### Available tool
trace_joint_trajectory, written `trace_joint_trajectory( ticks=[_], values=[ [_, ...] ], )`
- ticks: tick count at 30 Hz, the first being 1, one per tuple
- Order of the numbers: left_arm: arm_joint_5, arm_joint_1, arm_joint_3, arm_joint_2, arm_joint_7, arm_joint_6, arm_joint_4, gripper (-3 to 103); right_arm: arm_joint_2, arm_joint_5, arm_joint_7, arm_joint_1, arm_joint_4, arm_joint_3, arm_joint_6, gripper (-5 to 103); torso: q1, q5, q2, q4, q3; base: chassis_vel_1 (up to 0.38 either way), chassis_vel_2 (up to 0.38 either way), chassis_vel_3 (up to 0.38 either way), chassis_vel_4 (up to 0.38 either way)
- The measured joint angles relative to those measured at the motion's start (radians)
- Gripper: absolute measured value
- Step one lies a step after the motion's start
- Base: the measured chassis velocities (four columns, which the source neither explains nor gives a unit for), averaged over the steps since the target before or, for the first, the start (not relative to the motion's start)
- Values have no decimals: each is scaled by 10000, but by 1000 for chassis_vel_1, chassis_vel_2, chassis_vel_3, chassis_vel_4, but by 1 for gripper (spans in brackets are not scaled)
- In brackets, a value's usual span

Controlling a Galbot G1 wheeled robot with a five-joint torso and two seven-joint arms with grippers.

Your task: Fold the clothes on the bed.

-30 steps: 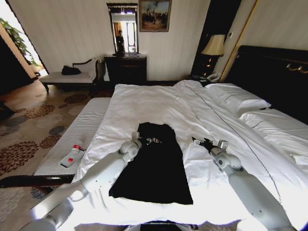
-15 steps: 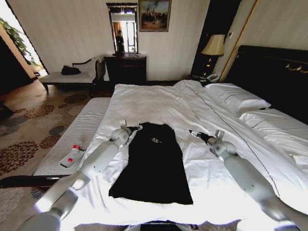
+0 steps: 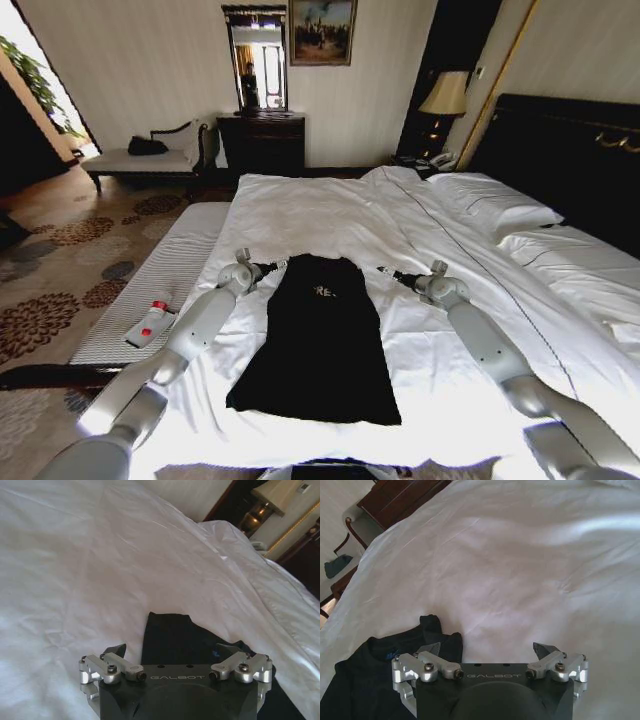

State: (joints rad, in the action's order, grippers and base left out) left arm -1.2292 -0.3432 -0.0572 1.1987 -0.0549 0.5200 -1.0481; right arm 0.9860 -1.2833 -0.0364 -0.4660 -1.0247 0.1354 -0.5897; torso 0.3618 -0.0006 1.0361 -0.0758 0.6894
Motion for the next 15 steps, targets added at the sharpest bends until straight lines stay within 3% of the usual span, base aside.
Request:
trace_joint_trajectory(
  ticks=[7, 11, 15],
  values=[
    [482, 204, 336, 535, 958, -197, 1246, 100, 807, 331, 467, 1206, 1368, -322, 83, 100, -1, -4, 0, 3, 0, 0, 0, 0, 0],
    [911, 443, 518, 916, 1415, -638, 2335, 100, 1775, 1216, 940, 1993, 2549, -426, 597, 100, 0, -3, -1, 7, 1, 0, 0, 0, 0],
    [968, 552, 547, 1007, 1690, -846, 2699, 100, 2183, 1786, 1121, 2229, 3286, -387, 853, 100, 1, -2, -1, 6, 1, 0, 0, 0, 0]
  ],
)
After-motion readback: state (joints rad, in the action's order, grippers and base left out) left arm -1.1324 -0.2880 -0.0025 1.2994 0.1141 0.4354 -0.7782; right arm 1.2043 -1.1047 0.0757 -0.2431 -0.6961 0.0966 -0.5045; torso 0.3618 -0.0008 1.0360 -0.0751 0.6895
